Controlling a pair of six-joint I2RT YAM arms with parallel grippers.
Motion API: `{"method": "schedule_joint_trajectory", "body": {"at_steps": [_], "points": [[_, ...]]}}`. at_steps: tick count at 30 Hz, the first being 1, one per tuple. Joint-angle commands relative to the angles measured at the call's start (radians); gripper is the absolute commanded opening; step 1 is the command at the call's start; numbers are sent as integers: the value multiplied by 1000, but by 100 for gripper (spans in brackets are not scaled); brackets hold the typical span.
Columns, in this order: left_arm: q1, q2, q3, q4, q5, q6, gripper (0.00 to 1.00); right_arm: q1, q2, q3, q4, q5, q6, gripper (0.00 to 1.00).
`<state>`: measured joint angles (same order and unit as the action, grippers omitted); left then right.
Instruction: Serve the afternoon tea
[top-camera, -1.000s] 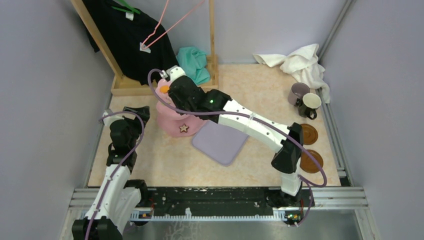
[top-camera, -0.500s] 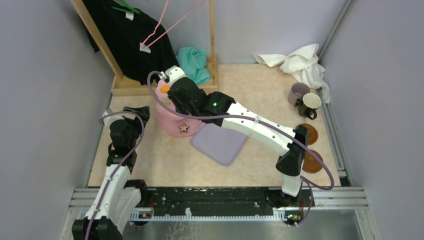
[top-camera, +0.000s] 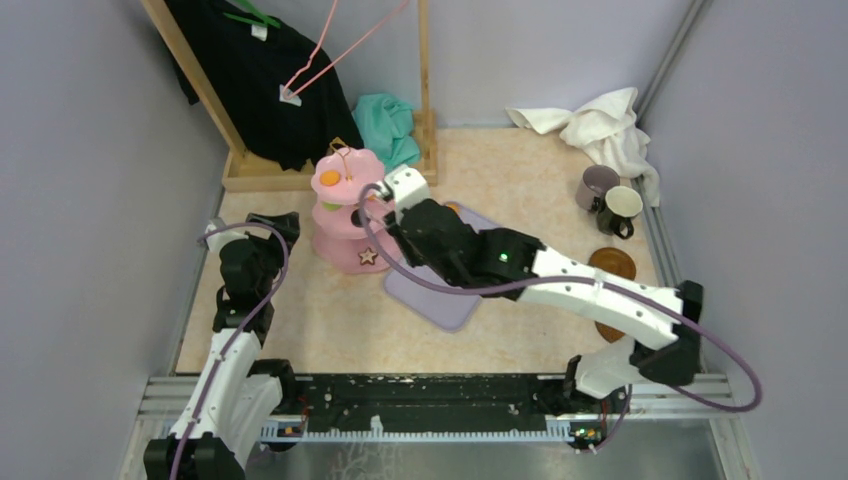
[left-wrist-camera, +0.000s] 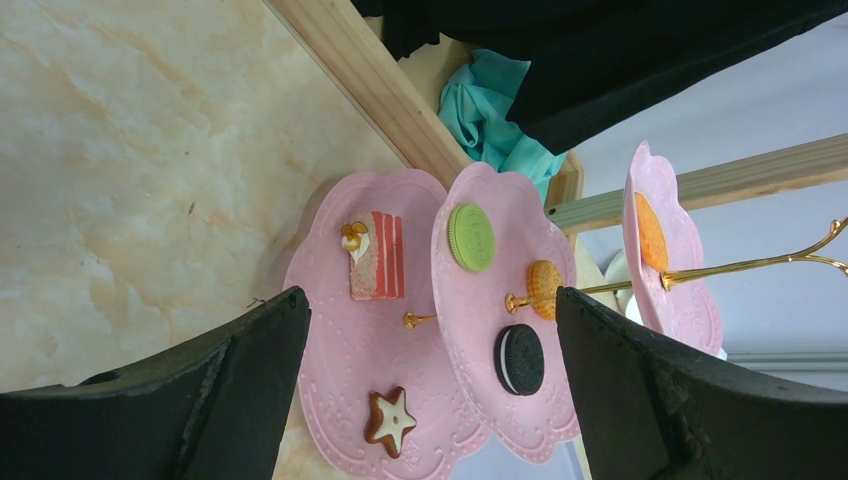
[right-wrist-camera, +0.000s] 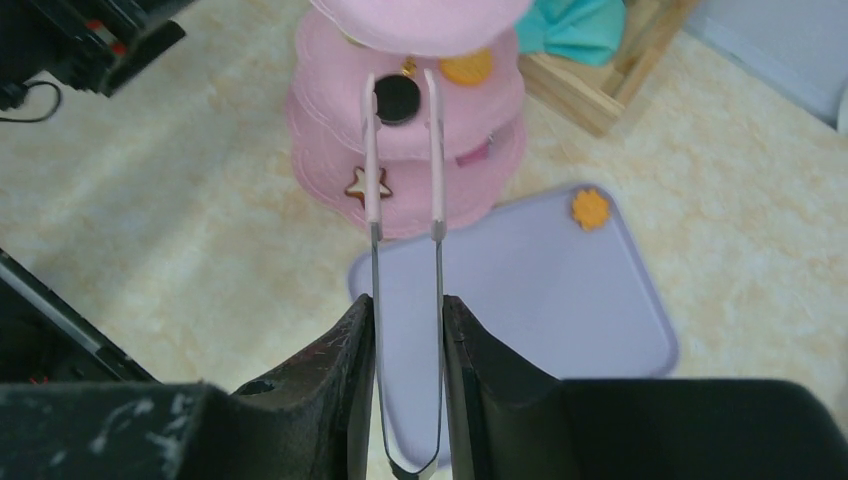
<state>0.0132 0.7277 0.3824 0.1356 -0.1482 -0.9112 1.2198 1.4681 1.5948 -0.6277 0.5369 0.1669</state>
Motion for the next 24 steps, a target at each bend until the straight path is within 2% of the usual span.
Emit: {"method": "schedule_joint_trajectory", "body": {"at_steps": [1,10,16,24], "points": [[3,-6,6,33,-2,19,97,2,-213,-198,95,111,88,27],[3,-11,1,32,-4,20,97,-30,-343,-505,114,174,216,27],[2,-12,-2,32,-5,21,97,-164,-347,-670,232,68,238,27],[3,-8,-2,33,-7,21,97,-304,-252,-772,388,-41,226,27]]}}
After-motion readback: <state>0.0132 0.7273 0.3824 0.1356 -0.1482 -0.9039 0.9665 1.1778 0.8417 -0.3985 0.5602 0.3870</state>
